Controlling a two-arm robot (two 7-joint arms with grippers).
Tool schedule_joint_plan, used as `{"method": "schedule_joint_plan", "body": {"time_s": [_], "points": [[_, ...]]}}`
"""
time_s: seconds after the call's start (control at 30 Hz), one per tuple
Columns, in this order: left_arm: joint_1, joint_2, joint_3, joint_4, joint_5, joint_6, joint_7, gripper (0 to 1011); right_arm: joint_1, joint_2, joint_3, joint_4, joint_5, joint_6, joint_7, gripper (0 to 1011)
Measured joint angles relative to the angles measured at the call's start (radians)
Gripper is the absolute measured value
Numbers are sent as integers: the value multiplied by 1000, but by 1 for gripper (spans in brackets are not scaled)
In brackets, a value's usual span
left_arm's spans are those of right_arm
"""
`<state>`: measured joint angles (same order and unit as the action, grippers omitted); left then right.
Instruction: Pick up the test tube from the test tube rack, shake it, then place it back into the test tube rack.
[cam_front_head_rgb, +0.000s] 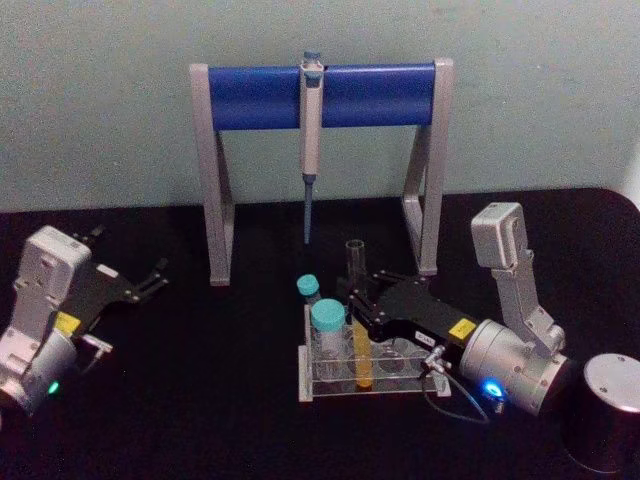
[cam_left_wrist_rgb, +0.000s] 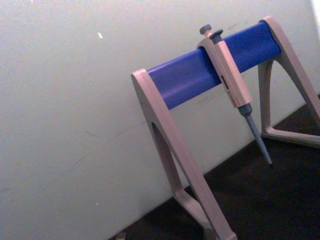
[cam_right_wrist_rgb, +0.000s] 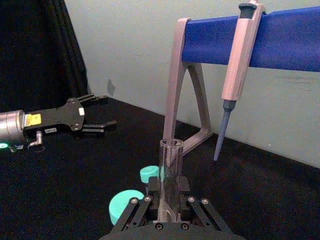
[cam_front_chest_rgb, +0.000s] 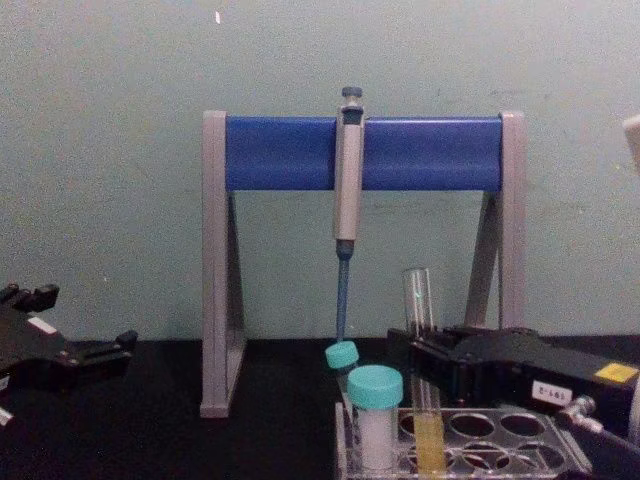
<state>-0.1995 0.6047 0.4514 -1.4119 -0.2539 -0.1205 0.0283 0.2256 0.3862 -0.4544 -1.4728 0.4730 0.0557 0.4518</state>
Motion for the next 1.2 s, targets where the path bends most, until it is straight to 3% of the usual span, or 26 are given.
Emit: {"method": "schedule_joint_plan", "body": {"time_s": [0.33, 1.2], "points": [[0, 0, 0, 0, 0, 0, 0, 1001, -1, 0, 0, 1, 0, -6, 1, 230], [0, 0, 0, 0, 0, 0, 0, 1001, -64, -2, 35, -9, -13, -166, 42, 230]]}}
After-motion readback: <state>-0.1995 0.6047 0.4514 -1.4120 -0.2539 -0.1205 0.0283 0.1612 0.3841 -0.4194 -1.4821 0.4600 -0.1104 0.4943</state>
